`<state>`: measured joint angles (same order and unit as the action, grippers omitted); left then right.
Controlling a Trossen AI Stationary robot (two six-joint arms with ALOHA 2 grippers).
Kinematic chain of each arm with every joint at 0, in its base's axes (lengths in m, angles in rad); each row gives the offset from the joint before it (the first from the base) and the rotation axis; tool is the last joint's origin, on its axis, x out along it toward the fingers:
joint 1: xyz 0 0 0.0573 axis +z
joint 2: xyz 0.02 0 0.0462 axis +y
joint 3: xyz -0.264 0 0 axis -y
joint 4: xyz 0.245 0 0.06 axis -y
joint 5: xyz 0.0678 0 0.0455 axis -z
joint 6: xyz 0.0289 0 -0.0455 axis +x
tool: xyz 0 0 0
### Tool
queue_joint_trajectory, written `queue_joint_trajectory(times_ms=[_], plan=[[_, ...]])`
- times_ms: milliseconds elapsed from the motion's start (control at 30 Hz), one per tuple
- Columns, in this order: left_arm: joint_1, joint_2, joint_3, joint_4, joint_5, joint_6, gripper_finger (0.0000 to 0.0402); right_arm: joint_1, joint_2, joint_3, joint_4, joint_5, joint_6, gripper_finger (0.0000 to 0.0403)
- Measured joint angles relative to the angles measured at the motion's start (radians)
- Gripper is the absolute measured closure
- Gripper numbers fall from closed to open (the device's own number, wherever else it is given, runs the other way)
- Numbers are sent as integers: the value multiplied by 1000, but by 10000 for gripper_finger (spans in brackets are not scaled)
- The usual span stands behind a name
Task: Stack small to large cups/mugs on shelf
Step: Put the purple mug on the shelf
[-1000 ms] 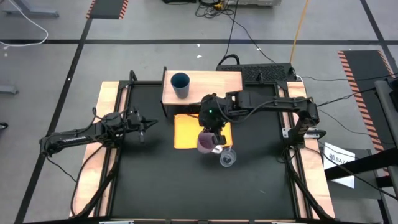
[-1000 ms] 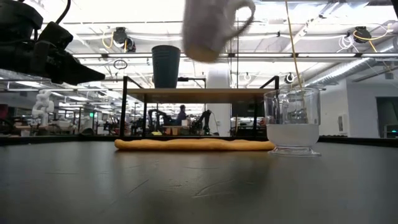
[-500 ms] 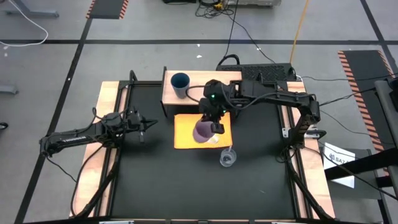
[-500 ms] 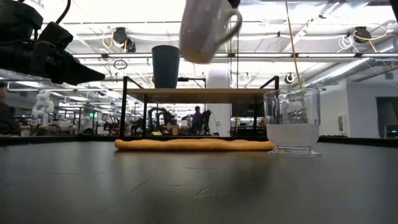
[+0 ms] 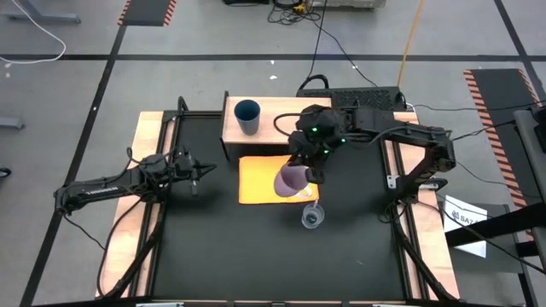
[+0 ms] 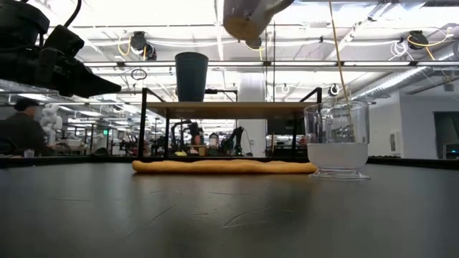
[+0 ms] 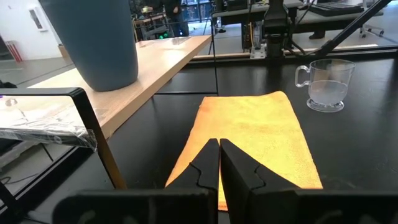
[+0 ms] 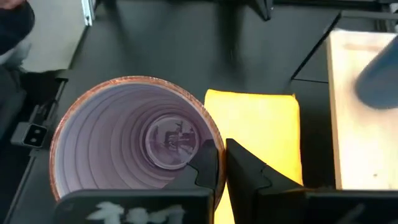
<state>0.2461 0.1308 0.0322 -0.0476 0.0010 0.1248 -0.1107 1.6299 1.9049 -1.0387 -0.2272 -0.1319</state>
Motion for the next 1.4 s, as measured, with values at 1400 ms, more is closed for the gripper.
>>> queue_joint_trajectory(times_ms=[1400], plan=[[0, 0, 0, 0, -1, -6, 385, -5, -800, -994, 350, 254, 218, 395]])
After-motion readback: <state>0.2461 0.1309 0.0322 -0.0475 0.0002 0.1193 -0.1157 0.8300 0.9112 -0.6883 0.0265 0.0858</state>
